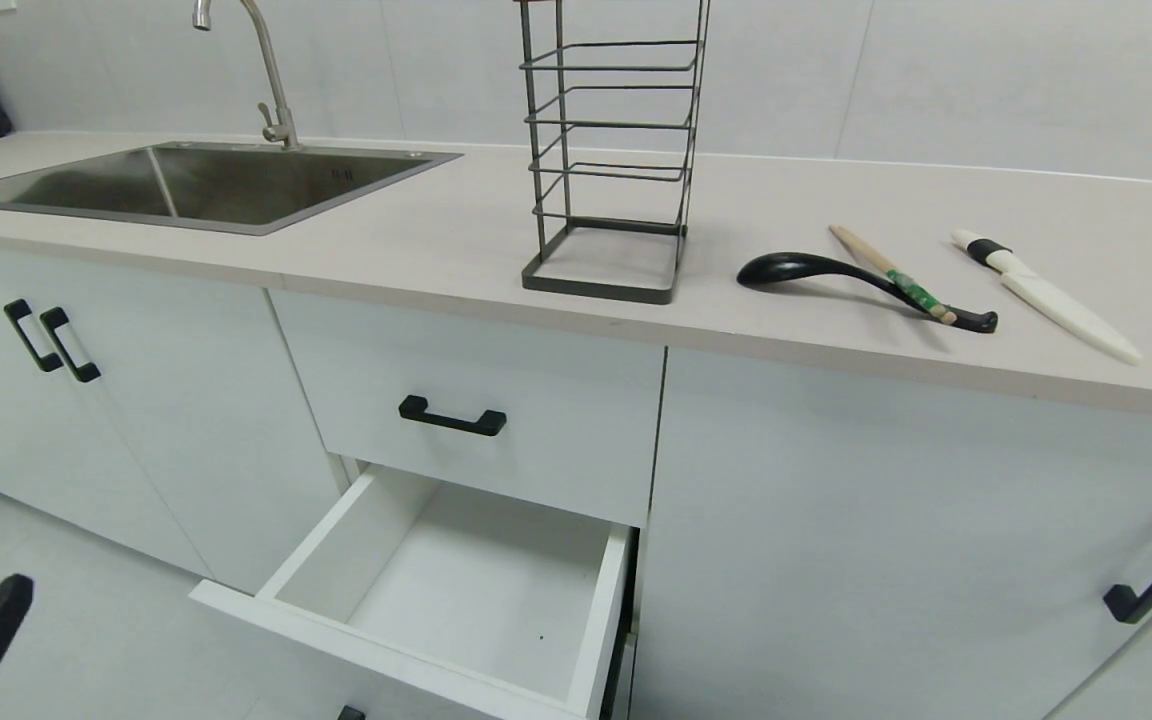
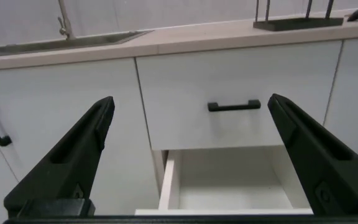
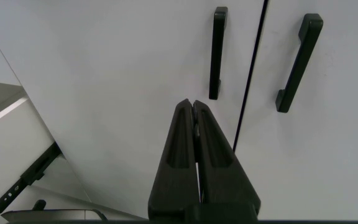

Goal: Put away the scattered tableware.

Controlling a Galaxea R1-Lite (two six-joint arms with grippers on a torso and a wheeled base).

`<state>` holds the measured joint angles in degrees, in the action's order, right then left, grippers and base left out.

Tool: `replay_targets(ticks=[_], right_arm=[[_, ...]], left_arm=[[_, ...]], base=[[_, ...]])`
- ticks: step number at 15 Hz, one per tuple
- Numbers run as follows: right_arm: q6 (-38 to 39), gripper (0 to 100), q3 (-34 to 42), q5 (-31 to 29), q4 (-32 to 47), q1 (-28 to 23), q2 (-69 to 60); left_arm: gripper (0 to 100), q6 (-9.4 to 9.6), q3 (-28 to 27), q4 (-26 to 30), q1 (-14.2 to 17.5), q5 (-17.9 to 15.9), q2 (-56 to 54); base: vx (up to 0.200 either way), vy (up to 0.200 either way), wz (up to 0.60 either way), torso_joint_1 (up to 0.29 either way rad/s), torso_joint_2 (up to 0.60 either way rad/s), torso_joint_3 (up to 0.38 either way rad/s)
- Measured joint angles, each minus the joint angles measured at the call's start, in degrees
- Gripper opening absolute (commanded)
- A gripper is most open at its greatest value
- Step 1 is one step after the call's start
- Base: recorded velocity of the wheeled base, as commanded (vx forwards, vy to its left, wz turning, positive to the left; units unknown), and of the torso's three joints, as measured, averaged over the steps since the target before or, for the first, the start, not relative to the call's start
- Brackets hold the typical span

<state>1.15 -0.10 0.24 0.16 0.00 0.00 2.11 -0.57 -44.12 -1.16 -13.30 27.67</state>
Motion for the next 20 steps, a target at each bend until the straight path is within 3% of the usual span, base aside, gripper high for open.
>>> replay_targets(ticks=[2, 6, 7, 8, 10, 11, 12, 16, 20], right_arm=[[0.0, 0, 0.0, 0.0, 0.0, 0.0, 0.0], [-0.02, 0, 0.0, 0.0, 0.0, 0.0, 0.0], [0.0, 0, 0.0, 0.0, 0.02, 0.0, 0.0], [-0.02, 0, 0.0, 0.0, 0.02, 0.0, 0.0], [0.05, 0, 0.0, 0.0, 0.02, 0.0, 0.0], [0.02, 0, 0.0, 0.0, 0.0, 0.0, 0.0], [0.02, 0, 0.0, 0.0, 0.02, 0.0, 0.0], [0.0, 0, 0.0, 0.0, 0.0, 0.0, 0.0], [0.0, 0, 0.0, -0.02, 0.05, 0.0, 0.0]], left_arm=[[100, 0.0, 0.3, 6.24, 0.94, -1.65, -5.71], [100, 0.12, 0.48, 30.4, 1.45, -2.35, -19.16], [100, 0.65, 0.5, 36.07, 1.4, -0.98, -21.83], [100, 1.17, 0.5, 38.33, 1.27, 2.19, -23.77], [100, 1.83, 0.55, 42.01, 1.23, 6.7, -26.14], [100, 1.06, 0.55, 43.46, 1.23, 9.45, -26.75], [100, -0.88, 0.57, 44.09, 1.23, 11.34, -27.19], [100, -1.56, 0.57, 44.12, 1.16, 11.72, -27.7], [100, -1.57, 0.57, 44.12, 1.13, 11.72, -27.75]], base=[[0.0, 0.0, 0.0, 0.0, 0.0, 0.0], [0.0, 0.0, 0.0, 0.0, 0.0, 0.0], [0.0, 0.0, 0.0, 0.0, 0.0, 0.0], [0.0, 0.0, 0.0, 0.0, 0.0, 0.0], [0.0, 0.0, 0.0, 0.0, 0.0, 0.0], [0.0, 0.0, 0.0, 0.0, 0.0, 0.0], [0.0, 0.0, 0.0, 0.0, 0.0, 0.0], [0.0, 0.0, 0.0, 0.0, 0.0, 0.0], [0.0, 0.0, 0.0, 0.176, -0.09, -0.066]])
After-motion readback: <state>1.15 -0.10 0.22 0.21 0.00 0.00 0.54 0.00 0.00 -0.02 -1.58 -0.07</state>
